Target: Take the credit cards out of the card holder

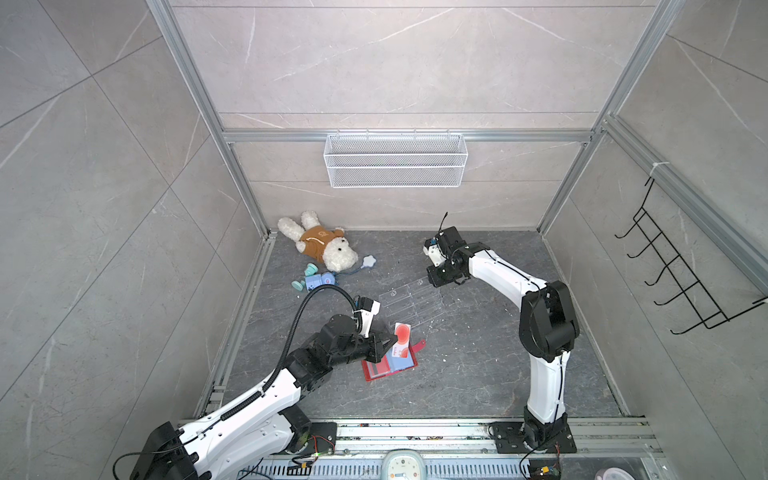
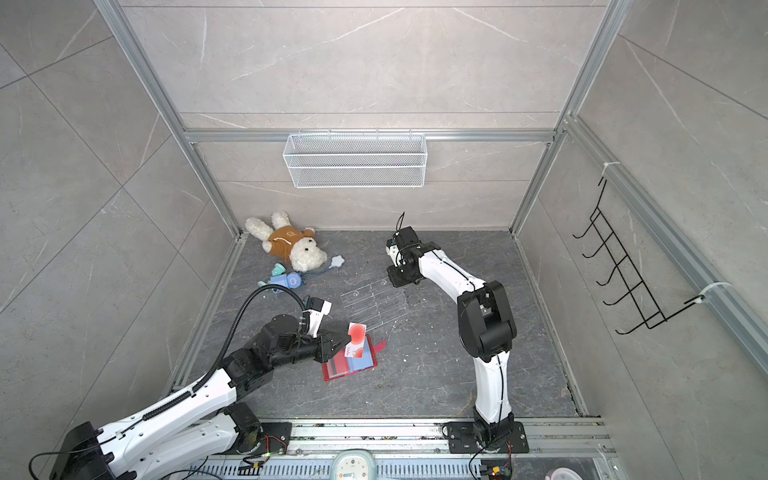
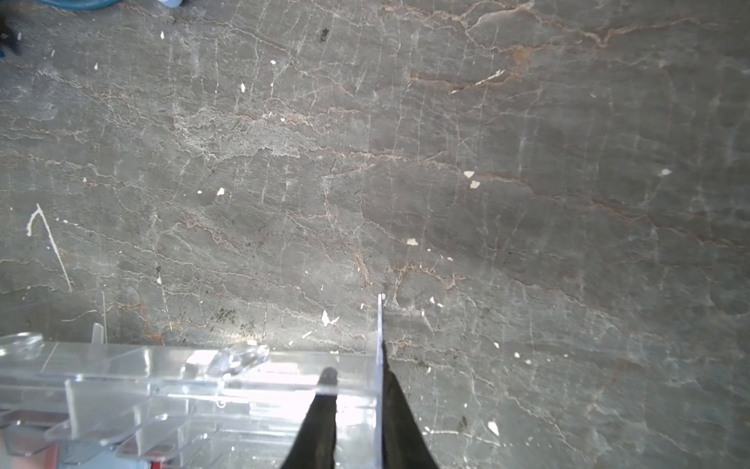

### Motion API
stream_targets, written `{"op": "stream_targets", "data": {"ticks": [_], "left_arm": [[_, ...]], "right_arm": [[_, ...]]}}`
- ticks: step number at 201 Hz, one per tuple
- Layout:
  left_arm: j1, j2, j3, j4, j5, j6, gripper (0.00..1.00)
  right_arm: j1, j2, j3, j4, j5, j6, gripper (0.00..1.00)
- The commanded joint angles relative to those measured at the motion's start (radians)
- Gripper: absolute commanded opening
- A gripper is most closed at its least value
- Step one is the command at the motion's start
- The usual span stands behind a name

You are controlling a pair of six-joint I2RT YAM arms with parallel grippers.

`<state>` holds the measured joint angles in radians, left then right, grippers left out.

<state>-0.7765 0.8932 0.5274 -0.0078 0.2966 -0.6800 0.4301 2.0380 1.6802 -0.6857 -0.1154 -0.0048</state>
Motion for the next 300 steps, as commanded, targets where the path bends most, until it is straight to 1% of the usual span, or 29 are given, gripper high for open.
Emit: {"op": "stream_targets", "data": {"ticks": [1,15,31,47,61,71,81,102,118,135,151,180,211,229,249,272,300], "left_arm": [[-0.003,0.013,0.052,0.008,-0.004,0.038,0.0],[-0.004,0.025,0.062,0.006,-0.004,0.045,0.0],[-0.004,0.036,0.068,0.008,-0.004,0.051,0.0],[-0.004,0.044,0.078,0.0,-0.005,0.061,0.0],[-0.003,0.052,0.085,-0.004,-0.005,0.069,0.0],[-0.003,0.06,0.096,-0.008,-0.006,0.076,0.0],[-0.003,0.07,0.112,-0.019,-0.005,0.09,0.0],[-0.003,0.096,0.162,-0.057,-0.006,0.126,0.0],[-0.003,0.125,0.216,-0.09,-0.011,0.17,0.0],[-0.002,0.167,0.306,-0.169,-0.038,0.244,0.0],[-0.003,0.22,0.401,-0.251,-0.057,0.338,0.0],[-0.001,0.344,0.598,-0.419,-0.083,0.521,0.0],[0.013,0.479,0.786,-0.565,-0.08,0.687,0.0],[0.024,0.555,0.874,-0.626,-0.071,0.769,0.0],[0.04,0.635,0.967,-0.698,-0.065,0.841,0.0],[0.07,0.708,1.049,-0.75,-0.074,0.904,0.0],[0.108,0.814,1.168,-0.813,-0.077,0.965,0.0]], "right_arm": [[0.002,0.026,0.035,-0.037,0.016,-0.022,0.16],[0.003,0.041,0.054,-0.048,0.015,-0.021,0.18],[0.002,0.049,0.065,-0.062,0.006,-0.021,0.27],[0.002,0.044,0.066,-0.055,0.013,-0.007,0.38],[0.001,0.026,0.065,-0.049,0.013,0.002,0.5],[-0.001,0.005,0.065,-0.042,0.012,0.012,0.57],[-0.003,-0.03,0.061,-0.031,0.013,0.034,0.67],[-0.019,-0.141,0.02,0.021,-0.014,0.094,0.83],[-0.038,-0.241,-0.038,0.075,-0.048,0.152,0.91],[-0.059,-0.374,-0.136,0.14,-0.063,0.219,0.99],[-0.082,-0.504,-0.258,0.222,-0.087,0.291,1.0],[-0.106,-0.715,-0.44,0.293,-0.109,0.364,1.0],[-0.11,-0.904,-0.547,0.29,-0.115,0.392,1.0],[-0.11,-0.97,-0.578,0.273,-0.164,0.4,1.0],[-0.108,-1.031,-0.611,0.252,-0.18,0.41,1.0],[-0.108,-1.114,-0.674,0.259,-0.193,0.429,1.0],[-0.108,-1.156,-0.712,0.25,-0.238,0.448,1.0]]}}
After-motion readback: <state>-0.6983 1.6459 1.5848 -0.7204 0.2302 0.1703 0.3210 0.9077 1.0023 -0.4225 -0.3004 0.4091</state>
